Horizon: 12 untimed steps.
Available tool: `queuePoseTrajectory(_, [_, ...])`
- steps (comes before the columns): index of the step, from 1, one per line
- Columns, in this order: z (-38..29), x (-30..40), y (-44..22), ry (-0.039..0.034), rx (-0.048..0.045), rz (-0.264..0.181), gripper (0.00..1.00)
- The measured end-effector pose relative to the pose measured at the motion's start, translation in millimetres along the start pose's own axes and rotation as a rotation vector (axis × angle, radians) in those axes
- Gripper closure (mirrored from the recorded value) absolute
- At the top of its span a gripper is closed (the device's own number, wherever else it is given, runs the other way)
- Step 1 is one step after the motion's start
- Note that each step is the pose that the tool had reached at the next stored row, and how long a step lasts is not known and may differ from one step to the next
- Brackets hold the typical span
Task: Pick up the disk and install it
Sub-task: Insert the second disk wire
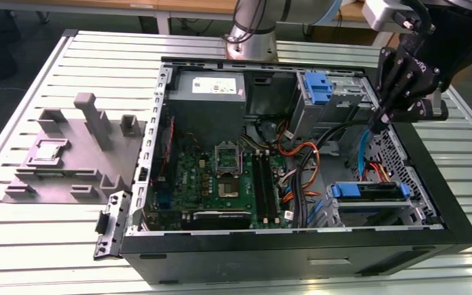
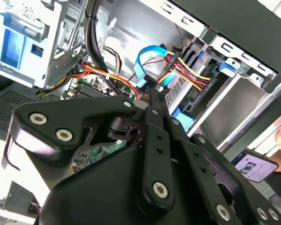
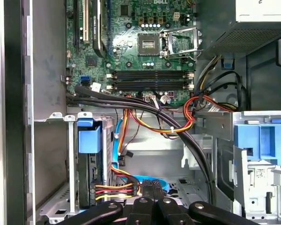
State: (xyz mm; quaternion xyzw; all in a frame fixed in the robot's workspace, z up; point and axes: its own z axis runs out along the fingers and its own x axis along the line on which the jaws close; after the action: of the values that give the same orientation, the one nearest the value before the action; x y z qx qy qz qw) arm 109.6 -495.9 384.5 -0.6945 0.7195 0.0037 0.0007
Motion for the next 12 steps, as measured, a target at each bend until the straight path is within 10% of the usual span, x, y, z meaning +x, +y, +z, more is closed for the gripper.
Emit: queuePoseTrajectory(12, [-0.1, -13.7, 0.5, 0.0077, -0.0022, 0.0, 0.76])
